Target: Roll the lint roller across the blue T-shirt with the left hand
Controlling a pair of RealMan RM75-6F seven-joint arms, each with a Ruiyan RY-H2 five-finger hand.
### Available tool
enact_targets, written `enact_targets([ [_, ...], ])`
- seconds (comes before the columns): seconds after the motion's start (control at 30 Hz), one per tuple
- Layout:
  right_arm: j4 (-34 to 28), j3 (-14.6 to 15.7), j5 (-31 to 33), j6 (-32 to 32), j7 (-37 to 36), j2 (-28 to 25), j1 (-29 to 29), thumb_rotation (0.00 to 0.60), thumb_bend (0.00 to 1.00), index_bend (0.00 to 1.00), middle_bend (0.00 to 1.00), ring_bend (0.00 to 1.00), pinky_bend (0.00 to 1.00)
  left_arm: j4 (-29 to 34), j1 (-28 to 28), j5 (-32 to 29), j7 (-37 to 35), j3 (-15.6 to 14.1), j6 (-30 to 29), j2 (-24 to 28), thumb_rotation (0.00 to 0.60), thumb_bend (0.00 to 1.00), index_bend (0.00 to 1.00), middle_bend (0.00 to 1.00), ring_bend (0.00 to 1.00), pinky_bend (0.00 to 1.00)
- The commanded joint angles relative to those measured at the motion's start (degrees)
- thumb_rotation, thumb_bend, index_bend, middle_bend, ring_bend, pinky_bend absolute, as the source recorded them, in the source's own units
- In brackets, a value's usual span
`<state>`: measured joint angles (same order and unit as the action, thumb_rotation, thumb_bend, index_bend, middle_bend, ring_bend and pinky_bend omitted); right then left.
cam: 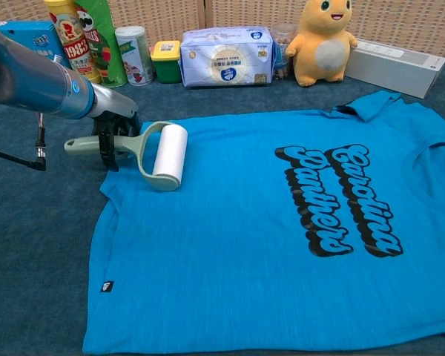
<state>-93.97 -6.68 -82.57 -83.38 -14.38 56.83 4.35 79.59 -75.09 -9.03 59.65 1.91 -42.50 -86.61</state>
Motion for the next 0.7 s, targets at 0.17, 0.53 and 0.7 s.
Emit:
enact_targets([
  [0.17,-0.29,0.13,-0.40,-0.35,-0.08,-0.13,-0.14,0.600,0.00,0.00,0.00,0.00,0.00,4.84,0.44,4.47,-3.17,0.30,-2.61,2.73,0.600,0.11,0.00,0.00,0.00,0.20],
  [0.53,-1.07,0.69,-2.13,-1.52,-0.11,-0.40,-0.52,0.600,0.00,0.00,0.00,0.00,0.00,17.79,3.54,13.23,-10.00,1.05,-8.72,11.91,0.600,0.11,0.00,0.00,0.00,0.19],
  [0.7,-0.54,0.65,-2.86,-2.51,0.69,0.17,-0.59,0.600,0.00,0.00,0.00,0.00,0.00,26.33,13.89,35.17,-20.98,-1.01,-18.88,16.39,0.600,0.11,0.00,0.00,0.00,0.14],
])
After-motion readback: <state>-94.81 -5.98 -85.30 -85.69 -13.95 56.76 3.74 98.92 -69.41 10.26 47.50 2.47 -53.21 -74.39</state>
